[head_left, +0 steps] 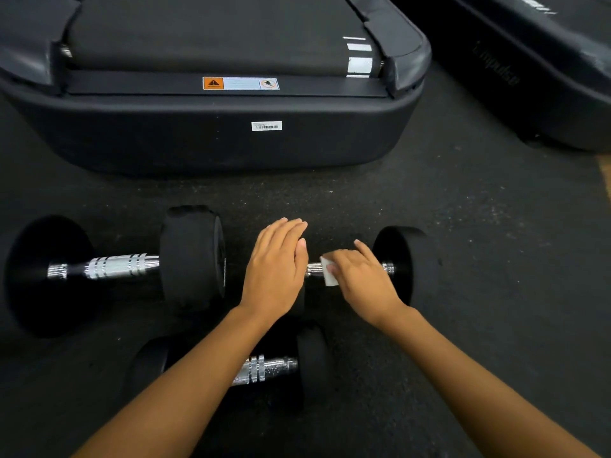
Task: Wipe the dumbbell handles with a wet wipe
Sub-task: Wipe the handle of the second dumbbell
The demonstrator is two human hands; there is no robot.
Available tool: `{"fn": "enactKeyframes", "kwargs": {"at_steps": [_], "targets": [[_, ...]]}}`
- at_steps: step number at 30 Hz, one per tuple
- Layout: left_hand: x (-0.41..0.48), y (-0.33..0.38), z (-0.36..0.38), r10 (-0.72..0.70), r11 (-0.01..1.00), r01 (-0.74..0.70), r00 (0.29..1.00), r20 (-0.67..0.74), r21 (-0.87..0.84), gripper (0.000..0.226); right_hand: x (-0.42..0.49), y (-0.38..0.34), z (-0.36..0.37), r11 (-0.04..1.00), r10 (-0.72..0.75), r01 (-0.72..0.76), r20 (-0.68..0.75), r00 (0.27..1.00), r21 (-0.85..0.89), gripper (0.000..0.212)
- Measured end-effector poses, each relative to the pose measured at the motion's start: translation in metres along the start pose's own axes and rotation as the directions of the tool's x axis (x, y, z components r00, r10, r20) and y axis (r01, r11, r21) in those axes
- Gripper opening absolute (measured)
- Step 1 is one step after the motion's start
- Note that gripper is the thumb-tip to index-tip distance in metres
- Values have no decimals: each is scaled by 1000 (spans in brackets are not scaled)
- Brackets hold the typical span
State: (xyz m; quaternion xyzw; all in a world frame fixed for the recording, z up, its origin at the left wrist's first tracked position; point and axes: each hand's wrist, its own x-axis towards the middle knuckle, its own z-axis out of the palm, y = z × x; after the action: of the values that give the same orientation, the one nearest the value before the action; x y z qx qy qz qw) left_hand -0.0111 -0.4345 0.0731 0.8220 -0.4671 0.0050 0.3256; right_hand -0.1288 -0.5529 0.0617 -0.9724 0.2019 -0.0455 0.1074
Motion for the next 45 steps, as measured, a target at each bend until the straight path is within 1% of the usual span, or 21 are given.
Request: {"fn": "enactKeyframes", "kwargs": {"at_steps": [2, 4, 6, 8, 10, 12, 14, 16, 17, 19, 21, 24, 28, 30, 34, 36, 39, 41, 42, 43, 45], "targets": [[1, 2, -1, -4, 1000, 4, 1000, 28, 5, 53, -5, 8, -5, 997, 47, -47, 2, 999, -56, 30], [4, 2, -3, 14, 998, -17, 999, 48, 68, 54, -7, 13, -5, 991, 86, -85, 5, 996, -107, 31], [7, 5, -7, 77, 977, -90, 995, 70, 192, 49, -7, 15, -7, 987, 114, -112, 6, 994, -115, 31], [9, 11, -9, 187, 933, -213, 976, 115, 290, 35, -7, 13, -7, 991, 110, -108, 11, 994, -84, 31], [8, 28, -10, 260, 910, -315, 940, 223, 270, 42, -8, 13, -11, 994, 84, -82, 27, 996, -72, 35], [4, 44, -4, 272, 914, -347, 908, 320, 208, 50, -12, 14, -21, 995, 52, -51, 3, 999, -89, 45], [4, 54, 8, 225, 923, -326, 889, 400, 206, 55, -17, 20, -34, 992, 39, -49, -91, 995, -115, 50], [5, 60, 18, 184, 927, -302, 882, 435, 221, 59, -22, 32, -46, 989, 54, -82, -223, 973, -121, 41], [7, 61, 22, 168, 934, -285, 882, 440, 216, 61, -24, 38, -51, 989, 80, -111, -276, 958, -98, 35], [10, 62, 30, 147, 940, -266, 879, 454, 212, 65, -26, 49, -56, 984, 155, -175, -319, 935, -34, 36], [14, 62, 38, 139, 939, -267, 871, 472, 216, 67, -25, 59, -54, 977, 211, -213, -314, 926, 30, 38], [18, 60, 51, 143, 937, -278, 858, 494, 211, 66, -21, 69, -46, 969, 247, -238, -270, 930, 67, 42], [22, 58, 64, 148, 940, -275, 861, 486, 201, 46, -22, 75, -39, 949, 299, -260, -244, 922, 181, 47], [26, 58, 67, 131, 950, -246, 872, 472, 192, 34, -23, 74, -35, 946, 302, -254, -270, 914, 200, 49], [40, 69, 75, 50, 958, -178, 875, 481, 225, 26, -20, 73, -29, 945, 304, -242, -319, 898, 222, 50], [40, 79, 84, 77, 953, -209, 866, 494, 218, 20, -19, 73, -28, 943, 310, -243, -336, 889, 229, 49], [31, 85, 92, 144, 960, -236, 879, 454, 152, 25, -23, 75, -27, 947, 299, -229, -355, 886, 226, 48], [31, 75, 85, 140, 974, -200, 896, 422, 103, 32, -24, 75, -26, 947, 296, -225, -355, 887, 229, 47], [32, 68, 80, 113, 977, -177, 899, 424, 115, 34, -24, 75, -26, 947, 296, -223, -356, 887, 231, 47], [34, 60, 76, 81, 972, -166, 898, 432, 164, 35, -23, 74, -26, 947, 296, -223, -357, 886, 232, 47], [40, 48, 70, -1, 936, -168, 878, 478, 311, 39, -21, 72, -26, 946, 300, -226, -362, 883, 231, 47]]}}
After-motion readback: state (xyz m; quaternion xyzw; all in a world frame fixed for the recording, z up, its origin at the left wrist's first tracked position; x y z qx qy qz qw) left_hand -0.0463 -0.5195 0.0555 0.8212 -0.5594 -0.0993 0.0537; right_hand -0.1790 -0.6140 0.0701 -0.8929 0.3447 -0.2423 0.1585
